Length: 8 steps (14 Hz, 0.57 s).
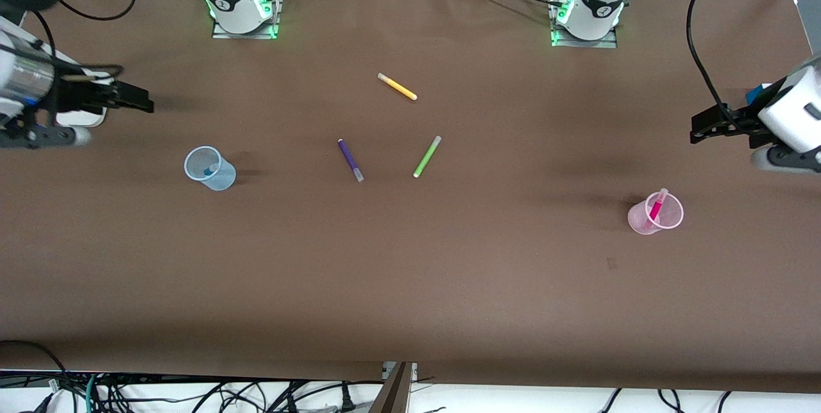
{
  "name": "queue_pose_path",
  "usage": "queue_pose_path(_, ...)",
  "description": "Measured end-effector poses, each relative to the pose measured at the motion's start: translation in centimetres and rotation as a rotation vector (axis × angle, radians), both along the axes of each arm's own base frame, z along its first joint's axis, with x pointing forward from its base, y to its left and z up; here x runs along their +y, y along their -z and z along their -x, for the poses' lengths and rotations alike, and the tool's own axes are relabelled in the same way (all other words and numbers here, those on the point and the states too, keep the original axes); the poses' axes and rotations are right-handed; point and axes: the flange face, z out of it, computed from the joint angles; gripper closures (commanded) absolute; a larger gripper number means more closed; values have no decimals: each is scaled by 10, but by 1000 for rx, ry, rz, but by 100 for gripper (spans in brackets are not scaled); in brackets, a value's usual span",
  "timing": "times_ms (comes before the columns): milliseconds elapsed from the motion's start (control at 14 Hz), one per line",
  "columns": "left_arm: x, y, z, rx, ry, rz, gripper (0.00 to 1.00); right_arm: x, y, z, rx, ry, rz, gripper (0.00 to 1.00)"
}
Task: Place pink and blue markers in matching cups
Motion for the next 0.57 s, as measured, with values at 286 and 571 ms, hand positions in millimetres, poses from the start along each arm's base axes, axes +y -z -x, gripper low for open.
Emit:
queue_pose_path(286,-1,5,36,-9,-15,-5,0,-16,-47,30,-84,17,34,0)
queue_pose_path(571,-9,14,37,8,-7,-5,0,-15,-41,33,-56,21,41,0)
